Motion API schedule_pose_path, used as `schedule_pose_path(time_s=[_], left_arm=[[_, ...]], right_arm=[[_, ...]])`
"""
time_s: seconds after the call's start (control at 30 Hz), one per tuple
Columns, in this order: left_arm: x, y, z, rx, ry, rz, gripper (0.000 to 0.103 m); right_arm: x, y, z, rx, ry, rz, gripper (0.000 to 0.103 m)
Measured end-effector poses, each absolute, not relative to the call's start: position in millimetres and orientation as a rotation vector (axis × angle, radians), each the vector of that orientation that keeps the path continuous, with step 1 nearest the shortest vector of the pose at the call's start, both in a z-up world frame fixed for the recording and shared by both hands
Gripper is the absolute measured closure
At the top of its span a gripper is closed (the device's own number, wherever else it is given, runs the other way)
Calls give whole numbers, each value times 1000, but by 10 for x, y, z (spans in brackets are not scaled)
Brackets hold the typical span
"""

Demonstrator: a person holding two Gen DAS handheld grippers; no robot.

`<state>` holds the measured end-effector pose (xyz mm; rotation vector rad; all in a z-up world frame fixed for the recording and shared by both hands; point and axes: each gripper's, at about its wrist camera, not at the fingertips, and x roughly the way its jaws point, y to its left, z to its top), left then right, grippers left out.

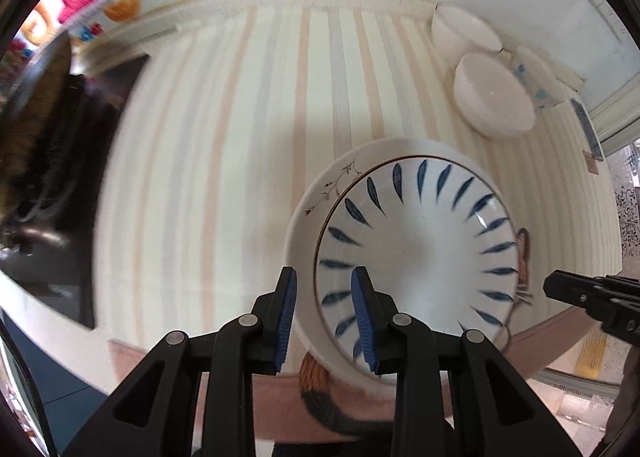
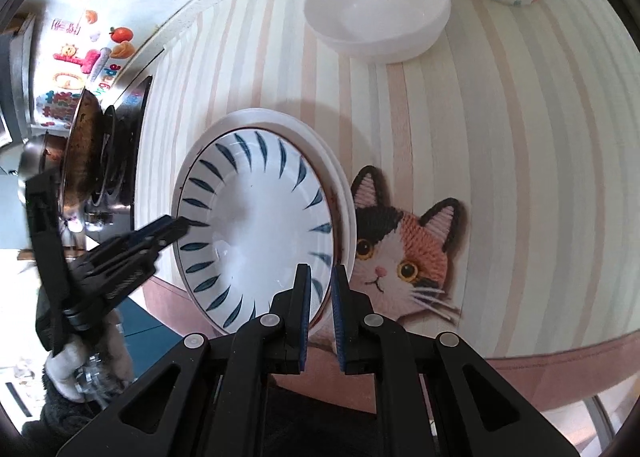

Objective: Organize plates and bowls
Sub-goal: 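Lower the three-plate stack onto the counter by the cat mat and open the right tool, then move the right tool to a plain white bowl and grip its rim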

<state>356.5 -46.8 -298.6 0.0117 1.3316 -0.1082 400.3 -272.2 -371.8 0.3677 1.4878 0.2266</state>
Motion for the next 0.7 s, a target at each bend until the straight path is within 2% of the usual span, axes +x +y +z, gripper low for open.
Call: schedule_pose_path(time_s=[0.37,0.7], left_arm=[[2885,-257,-2143,-31,1232,-149,77],[2483,-271,-1868,-25,1189,-186,77]], right_arm=[[3208,-2229,-2682,304,1299,209,90],[2602,-1995,-2138,294,1219,224,90]])
